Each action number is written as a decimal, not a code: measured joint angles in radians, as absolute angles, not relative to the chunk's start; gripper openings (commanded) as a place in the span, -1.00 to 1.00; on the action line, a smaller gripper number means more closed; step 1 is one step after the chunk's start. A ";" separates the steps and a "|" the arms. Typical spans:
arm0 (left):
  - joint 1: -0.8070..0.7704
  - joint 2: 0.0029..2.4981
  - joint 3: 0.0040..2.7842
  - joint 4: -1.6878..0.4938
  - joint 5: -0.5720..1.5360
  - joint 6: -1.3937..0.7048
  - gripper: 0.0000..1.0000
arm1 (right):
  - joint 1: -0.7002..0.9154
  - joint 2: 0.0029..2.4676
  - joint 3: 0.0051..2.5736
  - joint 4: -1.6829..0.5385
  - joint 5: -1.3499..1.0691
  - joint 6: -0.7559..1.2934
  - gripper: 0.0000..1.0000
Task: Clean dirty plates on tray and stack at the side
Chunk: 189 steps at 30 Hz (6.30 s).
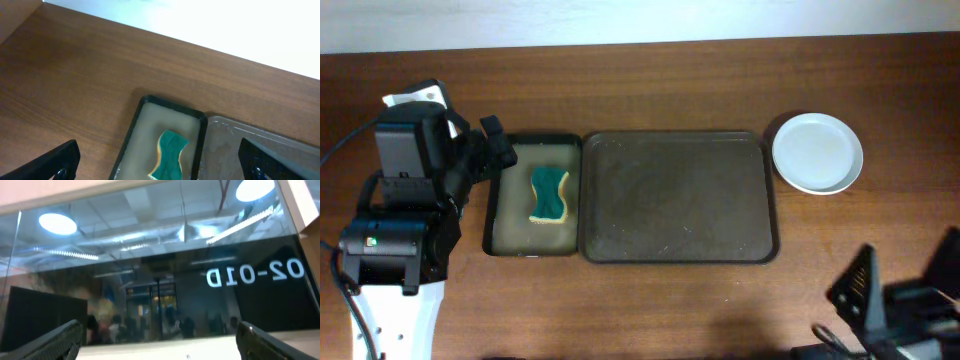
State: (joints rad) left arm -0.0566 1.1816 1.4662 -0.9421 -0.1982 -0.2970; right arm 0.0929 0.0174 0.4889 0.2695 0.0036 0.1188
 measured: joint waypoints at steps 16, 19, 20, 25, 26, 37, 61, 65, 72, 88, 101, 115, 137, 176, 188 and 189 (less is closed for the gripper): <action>-0.057 1.182 1.466 -0.943 -0.198 -0.297 0.99 | 0.145 0.016 0.081 0.343 0.004 0.119 0.97; -0.057 1.182 1.466 -0.943 -0.199 -0.297 0.99 | 0.145 0.016 0.053 0.349 0.004 0.118 0.97; -0.057 1.182 1.466 -0.942 -0.198 -0.297 0.99 | 0.145 0.016 0.045 0.351 0.004 0.119 0.97; -0.057 1.182 1.466 -0.942 -0.198 -0.297 0.99 | 0.145 0.015 0.012 0.237 0.004 0.119 0.97; -0.057 1.182 1.466 -0.942 -0.199 -0.297 0.99 | 0.145 0.012 0.015 0.181 0.003 0.118 0.97; -0.057 1.182 1.466 -0.943 -0.198 -0.297 0.99 | 0.145 0.015 0.010 -0.075 0.004 0.119 0.97; -0.057 1.182 1.466 -0.943 -0.198 -0.297 0.99 | 0.145 0.015 0.010 -0.061 -0.126 -0.161 0.97; -0.057 1.182 1.466 -0.943 -0.198 -0.297 0.99 | 0.145 0.015 0.010 -0.061 -0.126 -0.160 0.97; -0.057 1.182 1.466 -0.943 -0.198 -0.297 0.99 | 0.145 0.015 0.010 -0.061 -0.126 -0.162 0.97; -0.057 1.182 1.466 -0.943 -0.198 -0.297 0.99 | 0.145 0.015 0.010 -0.060 -0.121 -0.070 0.97; -0.057 1.182 1.466 -0.943 -0.198 -0.297 0.99 | 0.145 0.015 0.010 -0.064 -0.106 0.028 0.97; -0.057 1.095 1.448 -1.020 -0.198 -0.297 0.99 | 0.145 0.015 0.010 -0.064 -0.106 0.031 0.97; -0.057 0.018 0.564 -0.563 -0.197 -0.300 0.99 | 0.145 0.012 0.010 -0.064 -0.102 0.030 0.97; -0.057 0.013 0.011 -0.077 -0.007 -0.074 0.99 | 0.145 0.012 0.010 -0.065 -0.102 0.030 0.97; -0.057 0.013 0.011 -0.077 -0.007 -0.074 0.99 | 0.145 0.012 0.010 -0.065 -0.102 0.031 0.97; -0.057 0.013 0.011 -0.077 -0.007 -0.074 0.99 | 0.145 0.012 0.010 -0.065 -0.102 0.030 0.97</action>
State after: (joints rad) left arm -0.0566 0.0128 0.0109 -0.0769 -0.0067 -0.0738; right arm 0.1452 0.0120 0.0101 -0.0647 -0.1020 0.0303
